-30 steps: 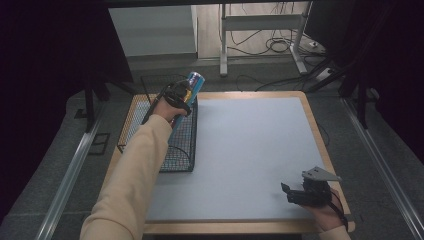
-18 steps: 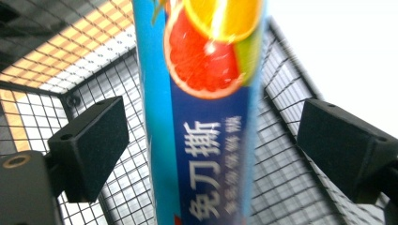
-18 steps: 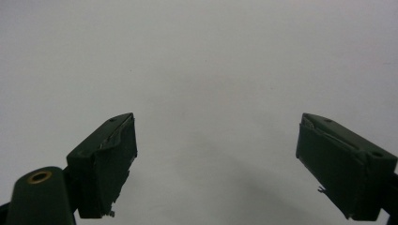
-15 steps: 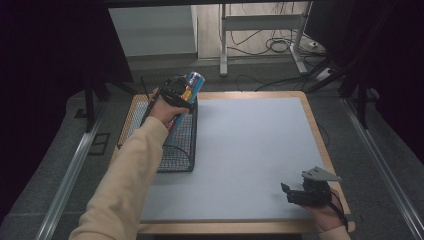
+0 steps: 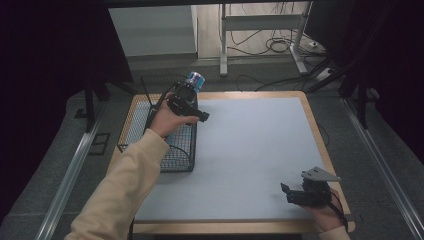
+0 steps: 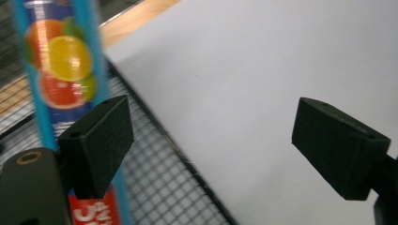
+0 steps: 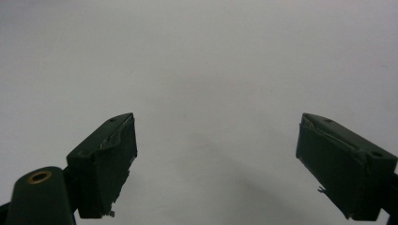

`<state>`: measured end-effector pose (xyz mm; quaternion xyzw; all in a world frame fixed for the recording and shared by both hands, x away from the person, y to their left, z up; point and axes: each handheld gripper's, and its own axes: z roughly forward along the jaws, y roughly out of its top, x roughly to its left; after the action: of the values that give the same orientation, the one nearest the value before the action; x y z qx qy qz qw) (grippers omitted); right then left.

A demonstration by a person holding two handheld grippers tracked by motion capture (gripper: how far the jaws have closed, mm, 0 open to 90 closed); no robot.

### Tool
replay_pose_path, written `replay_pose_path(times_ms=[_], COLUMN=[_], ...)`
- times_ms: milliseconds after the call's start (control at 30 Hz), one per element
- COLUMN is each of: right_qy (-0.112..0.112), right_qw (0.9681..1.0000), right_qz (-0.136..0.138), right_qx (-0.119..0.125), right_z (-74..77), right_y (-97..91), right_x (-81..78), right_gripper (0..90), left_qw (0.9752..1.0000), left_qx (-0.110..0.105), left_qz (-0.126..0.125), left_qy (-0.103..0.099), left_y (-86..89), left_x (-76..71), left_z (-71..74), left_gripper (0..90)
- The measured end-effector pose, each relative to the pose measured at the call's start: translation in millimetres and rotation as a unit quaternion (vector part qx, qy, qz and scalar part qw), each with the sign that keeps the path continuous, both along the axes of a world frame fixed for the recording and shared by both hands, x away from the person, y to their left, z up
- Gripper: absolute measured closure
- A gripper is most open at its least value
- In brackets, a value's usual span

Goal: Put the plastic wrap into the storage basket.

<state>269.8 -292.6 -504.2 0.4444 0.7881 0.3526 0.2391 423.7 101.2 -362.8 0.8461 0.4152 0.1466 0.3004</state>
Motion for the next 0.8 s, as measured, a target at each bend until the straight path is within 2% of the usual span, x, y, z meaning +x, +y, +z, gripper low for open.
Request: replay_pose_path(times_ms=[167, 400, 533, 633, 800], right_qy=[-0.001, -0.001, -0.002, -0.003, -0.002], right_qw=[1.0000, 1.0000, 1.0000, 1.0000, 1.0000], right_qz=[-0.001, -0.001, 0.000, 0.000, 0.001], right_qx=[-0.001, -0.001, -0.002, -0.002, -0.004], right_z=[0.1, 0.2, 0.2, 0.4, 0.1], right_y=[0.4, 0.6, 0.2, -0.1, 0.2], right_x=[-0.2, -0.6, -0.7, -0.8, -0.9], right_gripper=[13.2, 13.2, 13.2, 13.2, 13.2], left_qw=[0.9989, 0.9948, 0.9927, 0.9918, 0.9897], left_qx=[-0.012, -0.013, -0.023, -0.022, -0.030], left_qz=[-0.044, -0.101, -0.118, -0.126, -0.138], left_qy=[-0.010, 0.004, 0.012, 0.003, 0.024], left_y=[-21.0, -52.3, -63.1, -67.8, -70.8], left_x=[-25.0, -51.7, -64.2, -74.0, -86.6], left_z=[-2.9, -25.5, -42.9, -57.5, -85.7], left_gripper=[14.2, 14.4, 14.7, 16.4, 16.4])
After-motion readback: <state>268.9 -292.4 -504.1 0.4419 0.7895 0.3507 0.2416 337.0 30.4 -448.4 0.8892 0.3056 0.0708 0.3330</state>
